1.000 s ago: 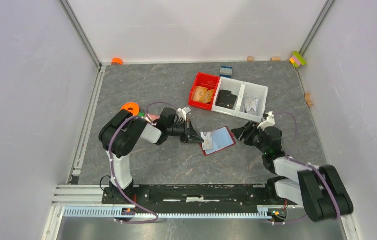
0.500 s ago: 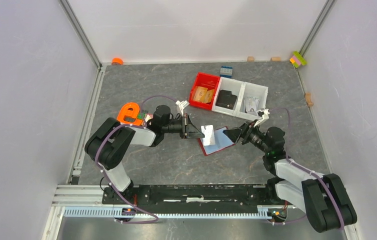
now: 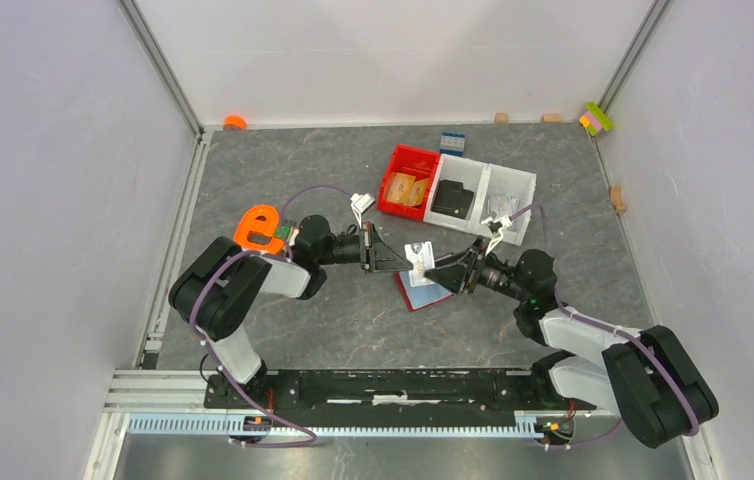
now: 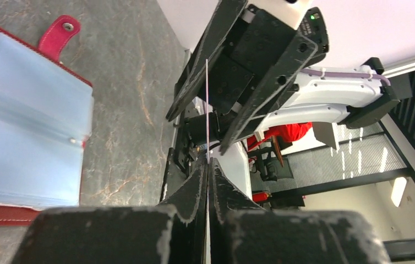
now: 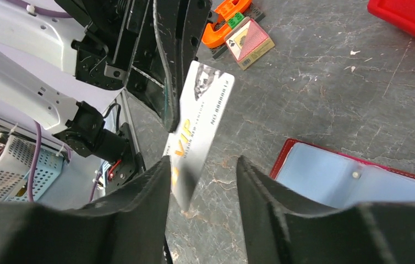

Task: Take the credit cards out of the card holder
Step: Place the credit card in the storage box.

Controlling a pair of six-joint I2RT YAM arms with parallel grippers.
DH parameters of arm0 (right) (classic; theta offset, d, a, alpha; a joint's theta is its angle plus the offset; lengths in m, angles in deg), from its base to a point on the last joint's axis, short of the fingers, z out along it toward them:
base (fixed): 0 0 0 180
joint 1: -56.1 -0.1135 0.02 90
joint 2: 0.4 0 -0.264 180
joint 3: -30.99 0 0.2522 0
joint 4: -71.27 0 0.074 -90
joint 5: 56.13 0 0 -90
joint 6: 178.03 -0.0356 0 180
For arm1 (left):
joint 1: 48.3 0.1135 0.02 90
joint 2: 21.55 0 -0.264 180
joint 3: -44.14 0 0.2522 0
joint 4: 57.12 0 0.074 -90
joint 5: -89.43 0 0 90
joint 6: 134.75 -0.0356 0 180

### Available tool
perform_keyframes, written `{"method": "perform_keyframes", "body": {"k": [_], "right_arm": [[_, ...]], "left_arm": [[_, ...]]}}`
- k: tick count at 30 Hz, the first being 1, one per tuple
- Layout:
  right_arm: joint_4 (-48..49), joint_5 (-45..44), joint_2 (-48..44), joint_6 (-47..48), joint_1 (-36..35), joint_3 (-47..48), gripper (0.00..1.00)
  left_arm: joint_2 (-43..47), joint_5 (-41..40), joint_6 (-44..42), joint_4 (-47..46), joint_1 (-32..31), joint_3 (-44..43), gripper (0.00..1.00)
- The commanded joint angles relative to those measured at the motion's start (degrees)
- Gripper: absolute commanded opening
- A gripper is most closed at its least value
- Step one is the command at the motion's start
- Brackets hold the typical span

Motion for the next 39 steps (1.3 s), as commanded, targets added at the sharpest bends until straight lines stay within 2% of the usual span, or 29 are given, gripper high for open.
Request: {"method": "perform_keyframes", "body": {"k": [1,5,7,10,13,16,18,20,26,29,36,39], "right_arm": [[4.20,1.69,0.59,-0.08,-0.65,1.49,0.47],[4.66,1.44,0.45,-0.66,-0.69,1.41,0.12],[4.22,0.33,0.00,-0.86,-0.47,1.19,0.01],[0.55,-2.63,-2.11,-0.01,1.36,0.76,0.00],[-8.39,-7.77,-5.06,3.10,5.27,1.84,0.00],[-25.04,-18.82,-7.09,9.20,7.82,6.48,0.00],[-34.43,-27.96,-7.35,11.43,9.18,10.50,0.00],[-39.88,-34.06,-6.99,12.68,10.82,13.77,0.00],[-45.53,-45.45,-3.95,14.15,13.86,20.18,0.00],[-48.44,-48.92,1.25,14.58,14.09,25.11,0.00],[-48.74,-47.17,15.01,13.47,15.69,34.16,0.00],[-45.90,-40.64,20.57,13.42,17.27,36.74,0.00]], "left_arm": [[0.65,2.04,3.74,-7.25,-0.62,0.11,0.02],[0.90,1.74,3.14,-6.25,-0.66,0.21,0.04],[2.07,0.55,0.57,-2.18,-0.53,0.41,0.19],[5.85,-2.73,-6.55,8.80,-0.14,0.73,0.39],[12.35,-8.62,-16.89,25.27,-0.09,0.25,0.50],[18.15,-17.54,-24.37,38.89,-0.10,-0.46,0.54],[20.63,-22.15,-26.38,43.54,-0.10,-0.50,0.54],[21.84,-26.23,-27.56,47.48,-0.14,-0.92,0.54],[21.47,-28.91,-28.19,51.35,-0.10,-2.17,0.54],[20.90,-29.17,-28.10,52.10,-0.22,-2.55,0.54],[19.95,-30.19,-27.84,54.17,-0.19,-3.28,0.54],[18.93,-31.03,-27.97,55.94,-0.27,-4.06,0.54]]}}
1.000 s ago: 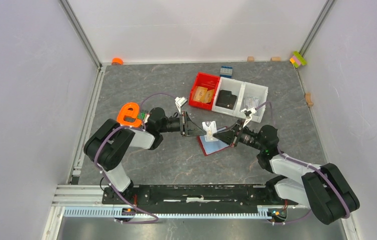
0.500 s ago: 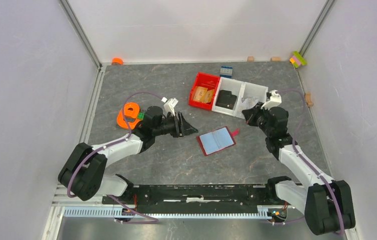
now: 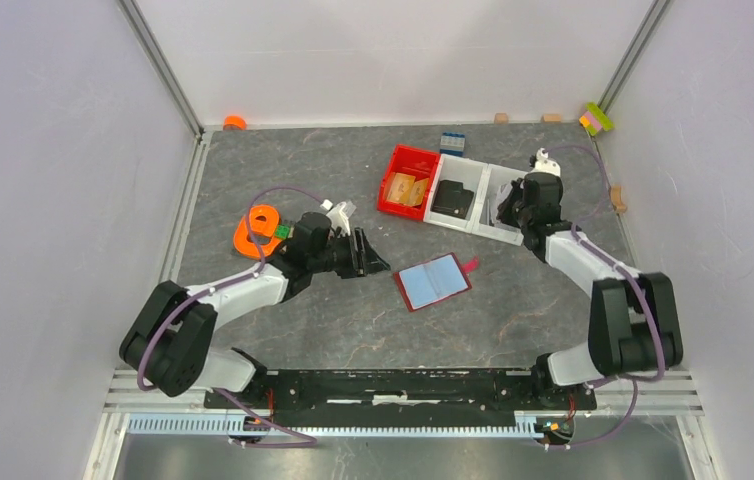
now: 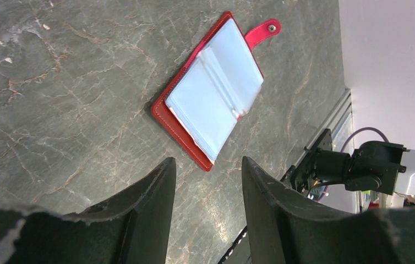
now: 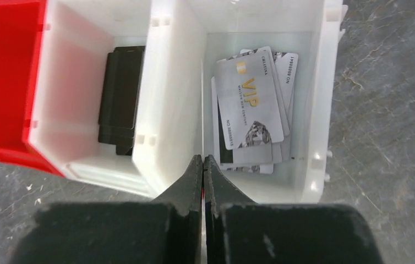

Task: Take the credit cards out of the card holder
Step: Place the credit card in the storage box.

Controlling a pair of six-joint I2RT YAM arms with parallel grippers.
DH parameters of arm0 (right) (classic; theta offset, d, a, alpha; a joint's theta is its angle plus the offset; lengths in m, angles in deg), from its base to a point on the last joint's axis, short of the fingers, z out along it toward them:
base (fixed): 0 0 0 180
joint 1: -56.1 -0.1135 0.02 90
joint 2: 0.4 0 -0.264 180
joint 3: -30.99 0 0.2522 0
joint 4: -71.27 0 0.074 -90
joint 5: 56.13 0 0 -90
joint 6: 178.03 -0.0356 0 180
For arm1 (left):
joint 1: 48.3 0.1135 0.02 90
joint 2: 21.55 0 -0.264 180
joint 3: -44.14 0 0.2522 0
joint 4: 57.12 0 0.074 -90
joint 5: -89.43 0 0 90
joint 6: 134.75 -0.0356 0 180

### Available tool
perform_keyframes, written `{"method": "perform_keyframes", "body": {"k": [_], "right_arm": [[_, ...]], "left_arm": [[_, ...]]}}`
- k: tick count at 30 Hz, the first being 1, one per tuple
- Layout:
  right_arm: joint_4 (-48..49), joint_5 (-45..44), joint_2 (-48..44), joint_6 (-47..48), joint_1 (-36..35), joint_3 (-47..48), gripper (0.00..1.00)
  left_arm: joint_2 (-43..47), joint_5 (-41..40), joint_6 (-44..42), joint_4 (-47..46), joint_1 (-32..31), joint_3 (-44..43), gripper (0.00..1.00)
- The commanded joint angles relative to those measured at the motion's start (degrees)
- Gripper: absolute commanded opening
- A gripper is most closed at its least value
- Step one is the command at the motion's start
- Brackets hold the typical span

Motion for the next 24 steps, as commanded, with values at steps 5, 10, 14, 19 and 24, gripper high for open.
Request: {"method": "perform_keyframes", "body": {"k": [5,10,14,19,24], "right_arm": [[-1.29,8.81,10.51,-0.89,3.92,8.57,0.34],[-1.66,2.14,0.14,2.28,2.68,3.11,0.54],[-2.68,-0.06,-8.90,4.80,-1.53,-2.49,0.54],[-4.20,3.13,-16.72,8.74,-5.78,-10.26,0.66],[-4.53,5.58,-14.48,10.60,-10.24,-14.10,0.66]], "left_arm": [[-3.89,-3.32,-3.27,6.47,-0.61,-5.27,0.54],[-7.06,-4.35,-3.86,11.46,-1.98,-8.32,0.50],[-9.56,-4.10,-3.86,11.68,-2.38,-9.24,0.45],[-12.38,-2.57,-4.46,14.18,-2.51,-10.55,0.43],[-14.64,-1.00,-5.25,15.05,-2.66,-11.49,0.40]]}}
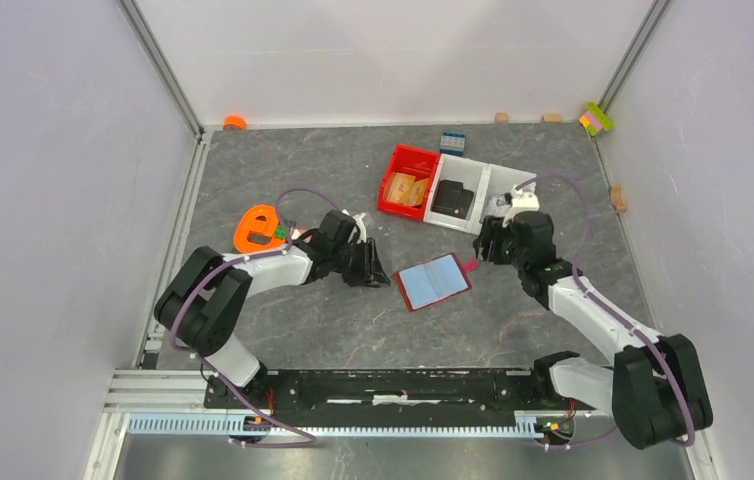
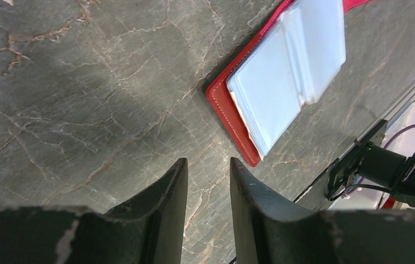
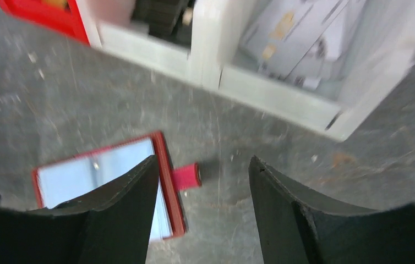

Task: Take the credit cards out of the card holder
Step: Place the credit card in the storage box, then close the card holder at the center of the board.

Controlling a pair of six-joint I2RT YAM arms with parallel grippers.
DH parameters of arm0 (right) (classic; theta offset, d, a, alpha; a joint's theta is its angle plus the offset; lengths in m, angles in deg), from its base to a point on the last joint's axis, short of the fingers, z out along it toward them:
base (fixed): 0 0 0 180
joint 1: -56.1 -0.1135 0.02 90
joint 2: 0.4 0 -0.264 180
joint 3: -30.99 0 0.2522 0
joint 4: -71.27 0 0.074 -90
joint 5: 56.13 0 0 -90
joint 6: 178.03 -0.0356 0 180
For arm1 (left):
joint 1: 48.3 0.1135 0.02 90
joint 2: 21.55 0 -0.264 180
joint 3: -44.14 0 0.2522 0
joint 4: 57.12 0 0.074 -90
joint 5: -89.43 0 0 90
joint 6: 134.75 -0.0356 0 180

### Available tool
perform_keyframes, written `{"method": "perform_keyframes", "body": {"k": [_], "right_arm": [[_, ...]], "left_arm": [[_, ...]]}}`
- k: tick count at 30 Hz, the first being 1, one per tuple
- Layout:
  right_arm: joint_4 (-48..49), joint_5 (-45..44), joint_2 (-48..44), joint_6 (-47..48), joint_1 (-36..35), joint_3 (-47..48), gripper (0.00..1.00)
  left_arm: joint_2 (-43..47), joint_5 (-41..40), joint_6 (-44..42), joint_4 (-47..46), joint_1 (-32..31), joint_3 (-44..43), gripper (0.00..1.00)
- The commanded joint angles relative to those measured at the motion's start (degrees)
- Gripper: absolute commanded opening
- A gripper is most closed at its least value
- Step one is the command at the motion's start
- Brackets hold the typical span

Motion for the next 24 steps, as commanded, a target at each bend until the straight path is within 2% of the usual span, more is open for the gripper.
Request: {"method": "perform_keyframes", "body": {"k": [1,5,8,11,15,17,20,24], "right_arm": [[-1.35,-0.76,3.10,3.07,-3.61,-2.28,0.66],[0.55,-1.38,6.94,3.16,-4.95,-2.48,0.66],[1.68,-0.59,10.26,3.37,-5.87,-1.88,0.59],[1.70,-0.56,11.93,3.79,-6.67,-0.87,0.44],[1.65,0.91,8.09,4.78,-9.81,-1.01,0.08],[1.54,0.32,4.14,4.86,-12.38,-1.77,0.00],[2.54,0.86,-1.41,5.02,-14.64,-3.61,0.00],[4.29,3.85,-3.63,5.45,-17.54,-4.86,0.00]], "left_arm": [[-1.70,1.85,-3.35,1.42,-0.35,-2.68,0.39],[-3.88,3.08,-4.01,2.12,-0.44,-3.79,0.36],[-5.78,3.74,-4.03,2.15,-0.79,-4.58,0.34],[-8.42,4.63,-4.03,1.85,-1.31,-5.77,0.33],[-12.14,6.91,-3.69,0.74,-2.27,-7.33,0.31],[-13.03,7.03,-3.75,0.63,-2.71,-7.92,0.31],[-13.66,6.51,-4.01,0.78,-2.76,-8.32,0.30],[-14.64,5.77,-4.53,1.77,-2.83,-9.26,0.30]]}}
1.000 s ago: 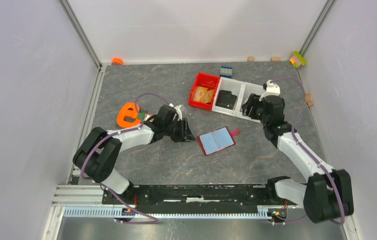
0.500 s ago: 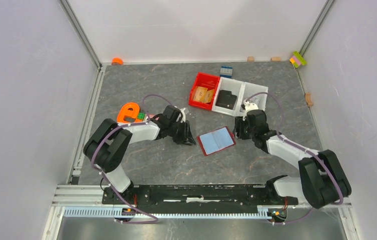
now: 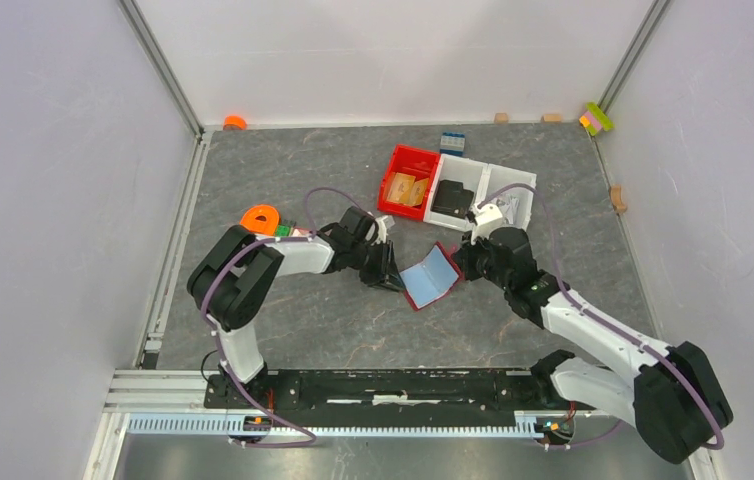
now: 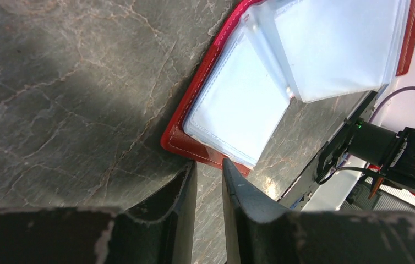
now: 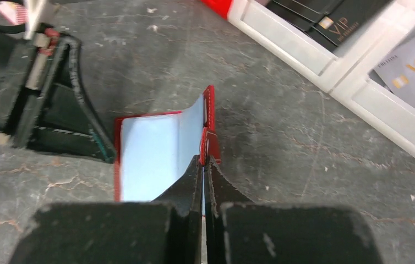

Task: Take the credit cards out of the card holder
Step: Close the card holder at the center of the board.

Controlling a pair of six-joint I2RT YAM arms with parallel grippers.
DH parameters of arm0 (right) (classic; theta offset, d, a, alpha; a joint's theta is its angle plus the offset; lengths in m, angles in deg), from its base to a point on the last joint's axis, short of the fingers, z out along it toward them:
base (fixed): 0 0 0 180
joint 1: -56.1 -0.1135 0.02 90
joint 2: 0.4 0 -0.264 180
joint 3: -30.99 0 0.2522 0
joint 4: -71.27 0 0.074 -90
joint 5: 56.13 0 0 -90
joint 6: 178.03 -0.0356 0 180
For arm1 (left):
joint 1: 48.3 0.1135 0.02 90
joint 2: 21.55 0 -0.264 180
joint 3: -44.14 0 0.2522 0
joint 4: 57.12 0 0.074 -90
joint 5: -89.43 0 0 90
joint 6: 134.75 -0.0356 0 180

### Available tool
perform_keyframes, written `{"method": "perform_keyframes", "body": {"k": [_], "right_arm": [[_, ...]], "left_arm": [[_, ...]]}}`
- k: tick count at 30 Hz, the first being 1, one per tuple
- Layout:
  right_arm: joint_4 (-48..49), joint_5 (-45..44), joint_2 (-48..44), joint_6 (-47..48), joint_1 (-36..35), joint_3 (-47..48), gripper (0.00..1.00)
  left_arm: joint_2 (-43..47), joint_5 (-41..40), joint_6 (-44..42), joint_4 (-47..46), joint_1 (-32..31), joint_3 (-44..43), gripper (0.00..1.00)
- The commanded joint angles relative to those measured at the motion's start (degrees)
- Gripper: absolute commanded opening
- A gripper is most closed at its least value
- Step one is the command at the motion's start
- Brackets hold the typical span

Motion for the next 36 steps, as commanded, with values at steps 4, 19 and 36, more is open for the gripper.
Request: {"method": "perform_keyframes", "body": {"k": [4,19,36], "right_arm": [[3.90,4.07,1.08,2.23,-5.41,0.09,0.00],[7.10,8.76,16.77,2.69,-21.04,6.72,0.45],[4.23,-13.57,-12.00,2.55,-21.04,-2.05,0.64]], "left_arm": [[-3.18,-2.25,-3.20,2.27,-0.48,-1.72,0.30],[-3.23,-10.00,-6.43,8.91,-0.39,-3.87,0.29],[7.59,-12.31,-6.25,5.87,1.45,1.50,0.25]]}}
